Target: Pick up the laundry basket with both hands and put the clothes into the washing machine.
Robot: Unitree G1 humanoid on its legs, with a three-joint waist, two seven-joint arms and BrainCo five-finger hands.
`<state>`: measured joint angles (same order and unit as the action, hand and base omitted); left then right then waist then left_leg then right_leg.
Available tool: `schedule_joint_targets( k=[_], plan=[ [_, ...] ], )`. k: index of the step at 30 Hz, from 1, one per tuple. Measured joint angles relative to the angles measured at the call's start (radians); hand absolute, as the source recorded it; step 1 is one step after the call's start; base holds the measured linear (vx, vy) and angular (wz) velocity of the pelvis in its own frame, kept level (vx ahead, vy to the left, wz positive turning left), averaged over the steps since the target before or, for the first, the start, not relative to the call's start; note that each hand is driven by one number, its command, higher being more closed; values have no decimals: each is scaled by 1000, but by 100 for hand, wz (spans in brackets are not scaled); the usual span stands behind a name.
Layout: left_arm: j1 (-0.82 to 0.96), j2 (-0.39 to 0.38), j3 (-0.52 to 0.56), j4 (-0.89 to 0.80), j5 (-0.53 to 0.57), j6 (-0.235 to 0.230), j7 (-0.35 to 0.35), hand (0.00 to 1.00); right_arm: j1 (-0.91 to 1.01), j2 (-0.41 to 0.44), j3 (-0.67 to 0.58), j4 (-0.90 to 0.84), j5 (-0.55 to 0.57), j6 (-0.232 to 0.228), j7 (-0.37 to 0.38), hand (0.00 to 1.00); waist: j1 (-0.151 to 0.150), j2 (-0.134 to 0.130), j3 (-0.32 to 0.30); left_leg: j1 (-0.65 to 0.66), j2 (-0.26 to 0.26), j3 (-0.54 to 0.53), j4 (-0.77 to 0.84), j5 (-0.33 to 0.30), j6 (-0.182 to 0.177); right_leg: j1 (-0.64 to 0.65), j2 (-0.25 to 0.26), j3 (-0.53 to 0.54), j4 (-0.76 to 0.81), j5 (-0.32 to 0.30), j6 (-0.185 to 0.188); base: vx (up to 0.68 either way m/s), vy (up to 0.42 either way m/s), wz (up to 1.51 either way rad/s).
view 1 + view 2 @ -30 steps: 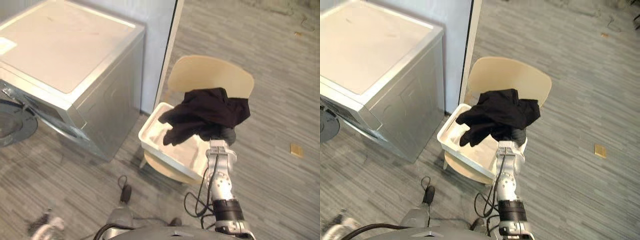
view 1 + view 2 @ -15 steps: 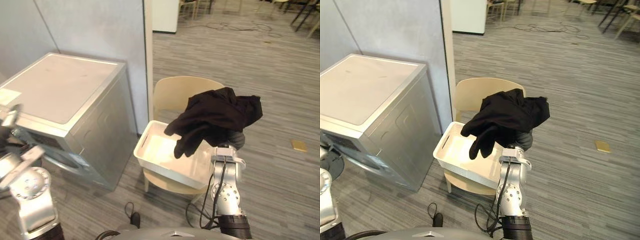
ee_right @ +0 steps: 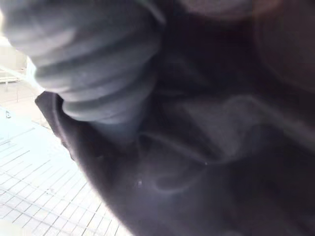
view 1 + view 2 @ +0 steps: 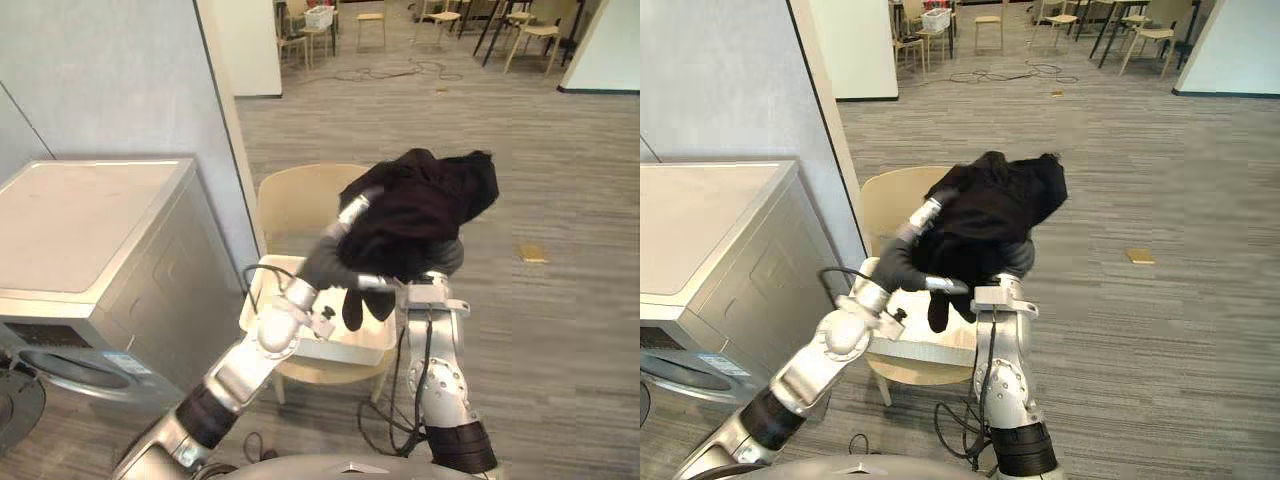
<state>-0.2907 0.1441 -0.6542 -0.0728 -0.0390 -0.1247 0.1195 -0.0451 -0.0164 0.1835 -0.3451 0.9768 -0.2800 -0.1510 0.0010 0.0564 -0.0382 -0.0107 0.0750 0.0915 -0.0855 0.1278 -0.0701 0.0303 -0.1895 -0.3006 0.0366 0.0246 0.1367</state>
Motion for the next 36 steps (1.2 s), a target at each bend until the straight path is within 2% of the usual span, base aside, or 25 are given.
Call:
schedule_joint_targets(
  k=[3, 8, 15, 24, 27, 30, 31, 36],
  plan=[
    [-46, -14, -1, 38, -4, 11, -12, 0, 1, 1, -8, -15, 0, -2, -35, 100, -3, -2, -2, -4, 3, -2, 0, 2, -2, 0, 4, 0, -7, 3, 0, -10, -4, -1],
    [-112, -36, -19, 112, 4, 14, -10, 0, 1, 1, -9, -34, 0, -20, -49, 100, -3, -10, -15, -6, 1, -3, 0, 4, -2, 1, 4, 5, -14, 14, 9, 0, 0, 0],
    [-197, -71, -48, 258, 51, 18, 23, 0, 1, 1, -9, -34, 1, -22, -51, 100, -13, -25, -26, -5, 1, -3, 0, 5, -2, -2, 4, 11, -15, 15, 10, 2, 0, 0],
    [-277, -119, -73, 464, 220, 28, 74, 0, 2, 0, -4, -34, 1, -22, -53, 100, -24, -42, -35, -11, 1, 2, 0, 5, -1, -11, 4, 18, -19, 22, 10, -5, 0, -1],
    [-279, -129, -72, 510, 247, 31, 91, 0, 3, 0, 1, -33, 1, -22, -53, 100, -25, -43, -36, -13, 2, 16, 0, 6, -1, -17, 4, 25, -20, 25, 10, -15, 4, -6],
    [-280, -143, -72, 603, 282, 63, 90, 0, 4, 0, 22, -33, 1, -22, -48, 100, -28, -43, -36, -11, 2, 20, 0, 6, -1, -22, 5, 35, -20, 27, 10, -12, 4, -8],
    [-280, -143, -72, 613, 283, 70, 89, 100, 4, 0, 27, -33, 1, -22, -46, 100, -28, -43, -36, -12, 2, 20, 0, 6, 0, -24, 5, 37, -20, 27, 11, -13, 4, -10],
    [-281, -145, -67, 634, 280, 83, 88, 100, 4, 1, 38, -33, 1, -22, -43, 100, -29, -46, -38, -19, 1, 19, -1, 7, 0, -30, 5, 37, -19, 29, 11, -6, 2, 0]
  ],
)
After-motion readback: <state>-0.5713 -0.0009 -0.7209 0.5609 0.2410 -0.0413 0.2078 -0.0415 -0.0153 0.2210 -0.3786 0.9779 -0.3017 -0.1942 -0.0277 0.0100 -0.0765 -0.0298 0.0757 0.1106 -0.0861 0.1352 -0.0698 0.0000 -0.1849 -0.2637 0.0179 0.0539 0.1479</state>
